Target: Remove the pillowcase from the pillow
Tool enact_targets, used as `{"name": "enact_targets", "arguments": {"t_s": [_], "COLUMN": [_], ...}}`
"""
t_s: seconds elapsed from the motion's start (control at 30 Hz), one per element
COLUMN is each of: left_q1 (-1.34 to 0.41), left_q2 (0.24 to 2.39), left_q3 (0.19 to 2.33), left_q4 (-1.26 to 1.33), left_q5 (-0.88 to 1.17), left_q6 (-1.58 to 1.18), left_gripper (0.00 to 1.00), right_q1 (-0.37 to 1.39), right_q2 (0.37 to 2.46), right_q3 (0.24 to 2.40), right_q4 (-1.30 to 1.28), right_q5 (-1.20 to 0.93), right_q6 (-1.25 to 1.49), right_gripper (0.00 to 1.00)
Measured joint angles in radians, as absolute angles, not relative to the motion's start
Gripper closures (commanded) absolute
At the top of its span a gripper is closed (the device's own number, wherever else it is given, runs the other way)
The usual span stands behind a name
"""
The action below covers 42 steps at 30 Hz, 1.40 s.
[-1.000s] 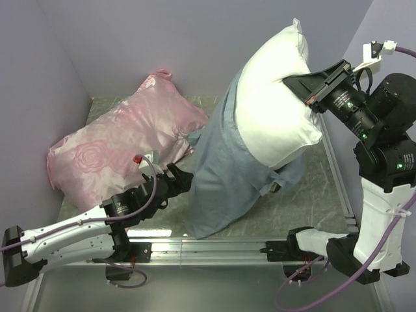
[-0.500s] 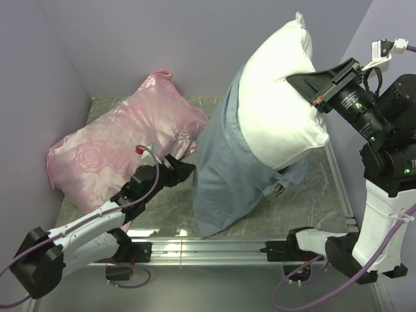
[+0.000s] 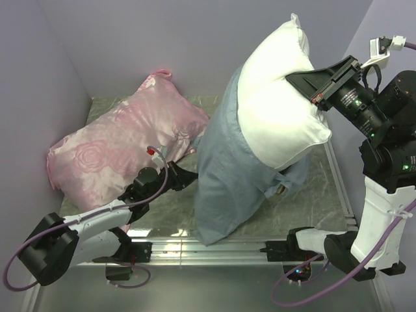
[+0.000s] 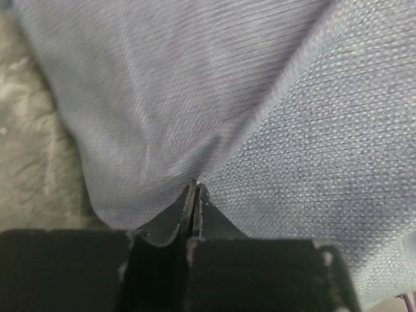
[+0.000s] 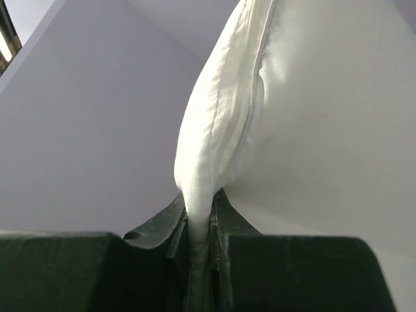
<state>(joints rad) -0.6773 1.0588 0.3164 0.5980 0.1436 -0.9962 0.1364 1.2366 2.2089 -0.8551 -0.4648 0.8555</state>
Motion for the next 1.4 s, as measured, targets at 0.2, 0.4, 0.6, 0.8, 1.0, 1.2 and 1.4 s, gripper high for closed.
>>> {"name": "enact_targets", "arguments": {"t_s": [0.2,0.4,0.6,0.8,1.0,1.2,1.4], "left_q1": [-0.677,-0.674,-0.673,-0.672,-0.639,-0.644,-0.743], "left_q2": [1.115,1.268,1.481,1.544,1.574,1.455,1.207], "left_q3": [0.371,0.471,0.562,0.596,0.595,0.553,0.619], "left_q4": [0.484,0.360,0.307,0.295,0.302,0.257,0.068], "left_q5": [0.075,-0.046,-0.109,-0.139,-0.127,-0.110,-0.168], "left_q6": [-1.012,-1.060,-1.096,-1.124,-1.121,-1.034,-0.932], "left_gripper": [0.99,1.00,1.00,0.99,1.00,0.76,0.43], "right_q1": [0.128,0.119,0.117,0.115,0.115,0.115,0.113], "right_q2": [1.237,1.237,1.235,1.201,1.178,1.168,1.136], "right_q3": [2.213,2.234,2.296,2.304,2.304,2.275,2.160], "right_q4": [-0.855,-0.874,-0.909,-0.946,-0.974,-0.964,-0.911], "right_q5": [-0.463,-0.435,-0.372,-0.277,-0.203,-0.167,-0.165], "right_q6": [0.855,0.846,0.817,0.763,0.714,0.686,0.682], "right_gripper": [1.00,1.00,1.00,1.00,1.00,1.00,1.00]}}
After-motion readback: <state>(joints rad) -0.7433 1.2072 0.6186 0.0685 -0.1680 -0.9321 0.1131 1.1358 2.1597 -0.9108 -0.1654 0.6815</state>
